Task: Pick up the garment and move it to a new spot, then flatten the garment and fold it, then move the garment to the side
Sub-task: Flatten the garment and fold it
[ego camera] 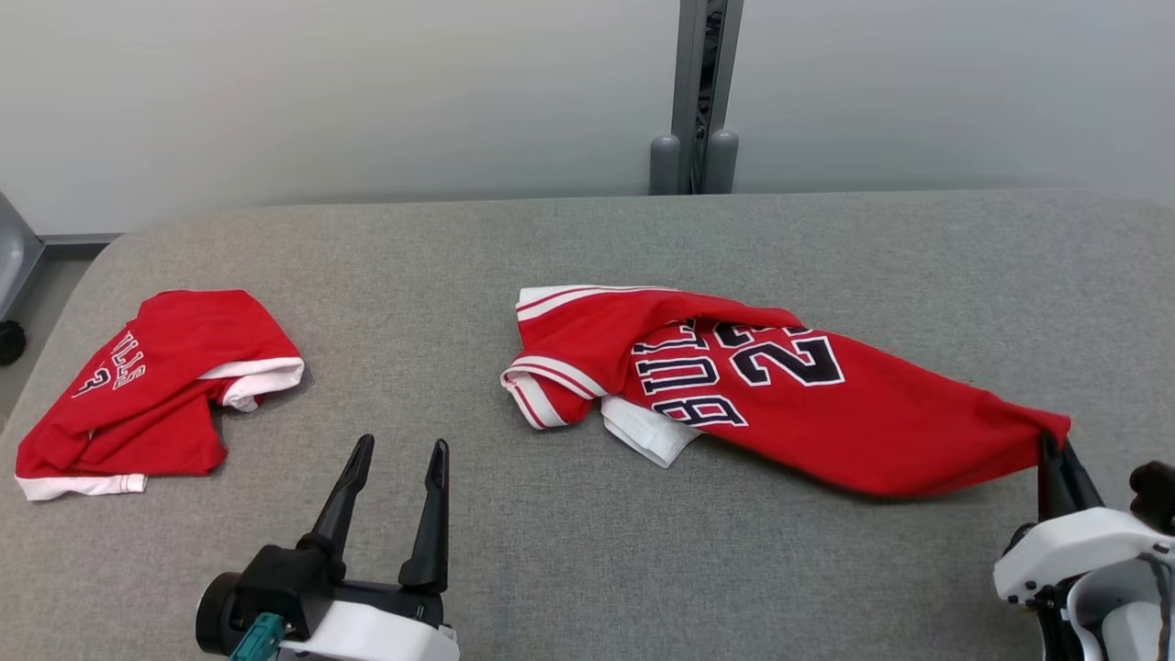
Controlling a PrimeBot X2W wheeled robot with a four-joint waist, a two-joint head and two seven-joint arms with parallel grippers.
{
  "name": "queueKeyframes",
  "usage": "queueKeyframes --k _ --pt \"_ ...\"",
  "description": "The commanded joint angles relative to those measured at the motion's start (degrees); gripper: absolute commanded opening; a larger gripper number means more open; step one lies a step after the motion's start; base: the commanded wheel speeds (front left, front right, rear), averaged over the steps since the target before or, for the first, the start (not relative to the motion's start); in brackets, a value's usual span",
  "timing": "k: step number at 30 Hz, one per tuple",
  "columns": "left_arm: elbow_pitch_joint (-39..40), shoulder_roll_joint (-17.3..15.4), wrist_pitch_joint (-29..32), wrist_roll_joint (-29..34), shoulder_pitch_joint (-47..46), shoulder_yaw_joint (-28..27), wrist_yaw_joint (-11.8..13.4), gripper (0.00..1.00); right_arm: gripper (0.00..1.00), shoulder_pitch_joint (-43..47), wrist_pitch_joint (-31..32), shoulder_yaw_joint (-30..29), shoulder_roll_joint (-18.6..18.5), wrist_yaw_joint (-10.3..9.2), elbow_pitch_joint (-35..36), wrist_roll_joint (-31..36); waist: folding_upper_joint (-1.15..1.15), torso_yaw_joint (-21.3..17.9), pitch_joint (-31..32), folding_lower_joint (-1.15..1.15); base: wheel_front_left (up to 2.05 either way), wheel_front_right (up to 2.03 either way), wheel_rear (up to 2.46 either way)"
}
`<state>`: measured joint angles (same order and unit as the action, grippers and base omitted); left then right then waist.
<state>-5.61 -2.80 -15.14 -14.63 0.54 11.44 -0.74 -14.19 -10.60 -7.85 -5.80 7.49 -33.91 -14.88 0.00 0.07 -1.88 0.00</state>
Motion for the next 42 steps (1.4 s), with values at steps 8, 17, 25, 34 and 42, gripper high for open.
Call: queueKeyframes --k 8,17,25,34,42 --pt "-0.84 -0.18 -0.06 0.41 -2.03 0.58 -0.53 1.0 1.0 -2.01 -1.44 0.05 -1.11 0.01 -7.33 2.37 0.0 0.98 -1.82 0.0 0.0 0.0 0.0" --pt "-1.81 -0.19 -0.06 0.03 -1.77 0.34 -0.5 1.0 1.0 -5.33 -3.89 -1.42 -0.38 0.01 -10.49 3.87 0.0 0.97 -1.17 0.0 0.0 0.0 0.0" --pt "-1.61 -0.19 -0.06 -0.73 -0.62 0.05 0.09 1.0 1.0 -3.49 -4.64 -2.62 0.98 0.01 -2.86 4.23 0.0 -0.31 1.51 0.0 0.0 0.0 0.0" --pt "-0.7 -0.18 -0.06 -1.2 0.05 -0.18 0.23 1.0 1.0 1.6 -4.66 3.77 1.84 0.01 13.29 0.97 0.0 -1.54 2.63 0.0 0.0 0.0 0.0" --pt "-0.78 -0.2 -0.06 -1.25 0.39 0.51 0.27 1.0 1.0 7.49 -4.67 10.18 1.74 0.01 22.48 -0.21 0.0 -2.28 2.57 0.0 0.0 0.0 0.0"
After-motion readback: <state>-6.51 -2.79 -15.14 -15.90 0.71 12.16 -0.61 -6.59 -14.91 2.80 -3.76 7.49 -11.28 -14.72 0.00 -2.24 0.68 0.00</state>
